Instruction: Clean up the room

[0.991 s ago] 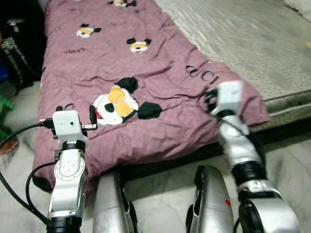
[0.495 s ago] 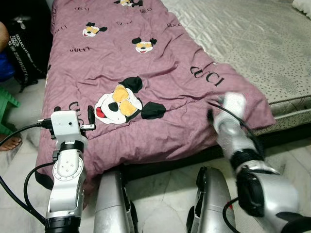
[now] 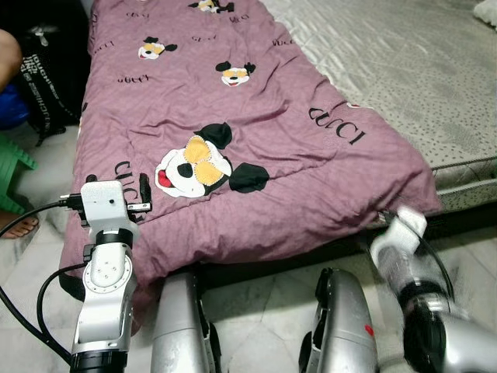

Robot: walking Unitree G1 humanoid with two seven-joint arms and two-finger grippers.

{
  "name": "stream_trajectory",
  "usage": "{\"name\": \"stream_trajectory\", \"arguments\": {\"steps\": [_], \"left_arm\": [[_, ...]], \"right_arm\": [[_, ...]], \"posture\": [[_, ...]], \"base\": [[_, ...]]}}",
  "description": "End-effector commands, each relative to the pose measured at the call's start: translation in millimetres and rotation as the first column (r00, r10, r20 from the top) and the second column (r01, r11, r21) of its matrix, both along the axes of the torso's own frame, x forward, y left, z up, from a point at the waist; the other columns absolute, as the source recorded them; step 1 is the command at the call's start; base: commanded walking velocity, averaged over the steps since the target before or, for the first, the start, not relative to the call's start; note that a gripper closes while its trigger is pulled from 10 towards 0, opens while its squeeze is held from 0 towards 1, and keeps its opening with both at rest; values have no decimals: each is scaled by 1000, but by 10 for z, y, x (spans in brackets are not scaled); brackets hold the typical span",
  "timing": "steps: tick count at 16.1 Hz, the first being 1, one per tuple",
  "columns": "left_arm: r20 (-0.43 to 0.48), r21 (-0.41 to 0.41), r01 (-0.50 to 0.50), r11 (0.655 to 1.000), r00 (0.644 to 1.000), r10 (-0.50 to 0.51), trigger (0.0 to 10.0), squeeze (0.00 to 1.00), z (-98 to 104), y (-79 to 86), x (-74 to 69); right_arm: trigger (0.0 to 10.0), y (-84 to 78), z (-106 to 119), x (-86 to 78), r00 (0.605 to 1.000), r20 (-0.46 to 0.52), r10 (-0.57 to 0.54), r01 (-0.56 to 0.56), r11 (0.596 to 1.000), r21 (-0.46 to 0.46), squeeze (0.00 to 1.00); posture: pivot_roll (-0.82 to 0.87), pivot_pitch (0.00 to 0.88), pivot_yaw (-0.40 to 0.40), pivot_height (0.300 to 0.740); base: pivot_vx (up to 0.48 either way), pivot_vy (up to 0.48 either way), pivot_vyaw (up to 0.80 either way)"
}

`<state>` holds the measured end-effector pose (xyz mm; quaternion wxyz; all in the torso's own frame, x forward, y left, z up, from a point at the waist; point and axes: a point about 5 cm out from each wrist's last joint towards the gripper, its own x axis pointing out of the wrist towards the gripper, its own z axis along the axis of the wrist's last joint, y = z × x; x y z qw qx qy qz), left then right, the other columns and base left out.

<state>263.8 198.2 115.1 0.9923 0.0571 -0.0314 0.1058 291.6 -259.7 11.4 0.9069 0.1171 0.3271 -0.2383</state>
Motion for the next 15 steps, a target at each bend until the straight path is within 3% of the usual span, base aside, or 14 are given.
{"name": "stream_trajectory", "arguments": {"steps": [1,2,4,5,6,7,8,12,15], "left_arm": [[-19,11,1,1000,1000,-1,10000,0,-28,1,0],[-10,11,6,1000,1000,-6,10000,0,-2,-7,26],[29,33,20,999,999,-21,10000,0,75,-17,38],[37,40,25,999,999,-26,10000,0,92,-22,33],[74,70,50,996,996,-55,10000,0,166,-63,14],[93,88,71,994,993,-79,10000,0,212,-104,7],[97,91,75,993,992,-84,10000,0,226,-116,-3],[42,132,115,985,992,-121,10000,0,166,-41,-242],[21,149,110,983,993,-114,10000,0,175,27,-289]], "right_arm": [[10000,-45,153,102,998,64,15,-11,998,-61,0],[10000,-87,445,222,973,209,96,-42,968,-246,0],[10000,-18,951,372,891,405,205,-8,899,-437,0],[10000,8,1041,391,871,437,224,4,887,-461,0],[10000,146,1303,473,791,540,289,17,870,-492,0],[10000,284,1411,547,738,582,340,-19,874,-486,0],[10000,346,1442,574,717,595,362,-42,876,-481,0],[10000,767,1214,780,716,532,452,-250,878,-409,0],[10000,926,1190,891,749,533,393,-273,917,-292,0]], "posture": [[27,65,71,524],[24,61,74,524],[17,59,81,524],[16,58,83,524],[24,65,83,524],[29,71,79,524],[31,73,78,524],[133,141,87,524],[154,159,94,524]], "base": [[0,0,0],[0,0,0],[0,0,0],[0,0,0],[0,0,0],[0,0,0],[0,0,0],[0,0,0],[0,0,0]]}}
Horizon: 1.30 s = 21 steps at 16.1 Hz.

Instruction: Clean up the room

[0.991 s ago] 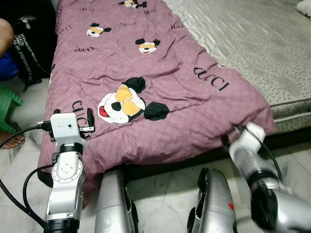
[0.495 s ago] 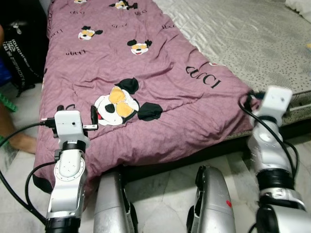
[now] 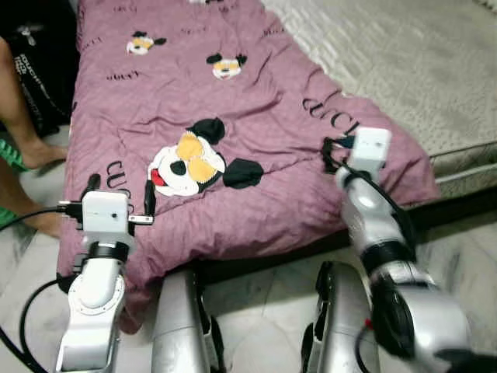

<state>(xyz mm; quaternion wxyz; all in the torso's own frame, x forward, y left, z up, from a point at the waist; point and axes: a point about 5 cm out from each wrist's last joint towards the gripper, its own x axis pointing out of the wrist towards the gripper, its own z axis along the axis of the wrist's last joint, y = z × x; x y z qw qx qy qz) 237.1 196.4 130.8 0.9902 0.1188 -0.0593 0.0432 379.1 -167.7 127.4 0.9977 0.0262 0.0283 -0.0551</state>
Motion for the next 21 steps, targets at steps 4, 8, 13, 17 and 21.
{"name": "stream_trajectory", "arguments": {"steps": [4,8,13,17,21], "left_arm": [[-20,16,-25,1000,999,25,10000,0,48,34,-117],[-59,8,-33,999,998,33,10000,0,-7,16,-190],[-73,-2,-46,999,996,46,10000,0,-34,24,-94],[-45,-34,-34,999,998,32,10000,0,-12,-70,28],[-31,-51,-15,999,999,14,10000,0,-37,-124,195]], "right_arm": [[10000,99,-104,50,993,-122,7,2,998,67,0],[10000,-291,-568,-201,905,-391,-168,226,968,107,0],[10000,-761,-513,-285,876,-356,-325,366,929,52,0],[10000,-893,-365,-284,928,-202,-313,322,947,16,0],[10000,-663,-65,-354,981,75,-180,191,966,-173,0]], "posture": [[200,192,79,524],[195,207,80,524],[156,184,84,524],[95,137,85,524],[17,82,107,524]], "base": [[0,0,0],[0,0,0],[0,0,0],[0,0,0],[0,0,0]]}}
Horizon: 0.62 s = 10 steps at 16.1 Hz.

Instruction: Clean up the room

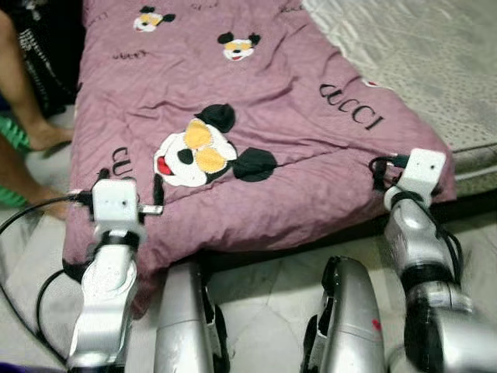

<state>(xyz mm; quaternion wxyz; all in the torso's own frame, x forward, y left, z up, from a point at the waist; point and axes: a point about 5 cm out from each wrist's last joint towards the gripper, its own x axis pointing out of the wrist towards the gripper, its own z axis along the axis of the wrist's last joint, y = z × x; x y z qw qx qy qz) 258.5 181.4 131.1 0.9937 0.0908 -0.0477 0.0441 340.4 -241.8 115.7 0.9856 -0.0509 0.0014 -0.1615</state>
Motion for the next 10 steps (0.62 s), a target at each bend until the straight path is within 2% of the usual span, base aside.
{"name": "stream_trajectory", "arguments": {"steps": [1,3,4,5,8,10], "left_arm": [[-6,4,-6,1000,1000,6,10000,0,-38,8,27],[10,1,1,1000,1000,-1,10000,0,-12,-11,71],[52,-9,16,1000,999,-16,10000,0,58,-30,181],[63,-11,22,1000,998,-21,10000,0,80,-30,209],[74,-1,33,999,997,-32,10000,0,65,-2,266],[102,-17,13,1000,995,-11,10000,0,70,-14,327]], "right_arm": [[10000,169,119,5,996,54,68,-66,997,-36,0],[10000,308,241,-33,984,107,142,-136,989,-64,0],[10000,598,464,-150,925,176,336,-314,939,-138,0],[10000,616,499,-200,908,177,380,-354,922,-160,0],[10000,538,523,-241,903,180,390,-380,921,-91,0],[10000,672,642,-242,897,274,346,-356,934,-17,0]], "posture": [[6,69,112,524],[-4,55,118,524],[-43,11,143,524],[-54,0,146,524],[-78,0,149,524],[-82,0,146,546]], "base": [[0,0,0],[0,0,0],[0,0,0],[0,0,0],[0,0,0],[0,0,0]]}}
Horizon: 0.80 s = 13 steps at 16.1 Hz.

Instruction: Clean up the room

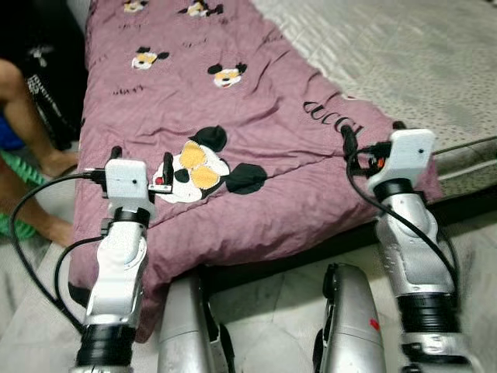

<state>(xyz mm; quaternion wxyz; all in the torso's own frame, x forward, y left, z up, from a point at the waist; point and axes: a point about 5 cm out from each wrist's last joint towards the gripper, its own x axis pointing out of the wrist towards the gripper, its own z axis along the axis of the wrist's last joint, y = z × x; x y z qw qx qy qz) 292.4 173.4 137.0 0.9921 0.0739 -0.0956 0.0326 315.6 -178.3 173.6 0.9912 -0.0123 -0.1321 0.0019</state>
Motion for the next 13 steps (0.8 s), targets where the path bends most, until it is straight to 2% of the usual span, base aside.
{"name": "stream_trajectory", "arguments": {"steps": [1,2,5,11,13], "left_arm": [[18,2,-25,1000,1000,25,10000,0,24,57,16],[33,-4,-26,1000,999,26,10000,0,52,49,58],[55,2,-22,1000,998,21,10000,0,90,65,128],[74,2,-14,1000,997,14,10000,0,106,41,202],[86,-9,6,1000,996,-5,10000,0,124,-43,238]], "right_arm": [[10000,80,107,-1,999,37,12,-13,1000,15,0],[10000,161,163,-8,997,72,8,-12,999,52,0],[10000,217,253,-12,994,111,-8,-1,997,83,0],[10000,219,351,70,991,131,12,-22,997,69,0],[10000,215,350,85,991,132,4,-13,997,71,0]], "posture": [[-80,0,151,555],[-82,0,156,569],[-83,0,163,602],[-90,0,155,665],[-92,0,159,695]], "base": [[0,0,0],[0,0,0],[0,0,0],[0,0,0],[0,0,0]]}}
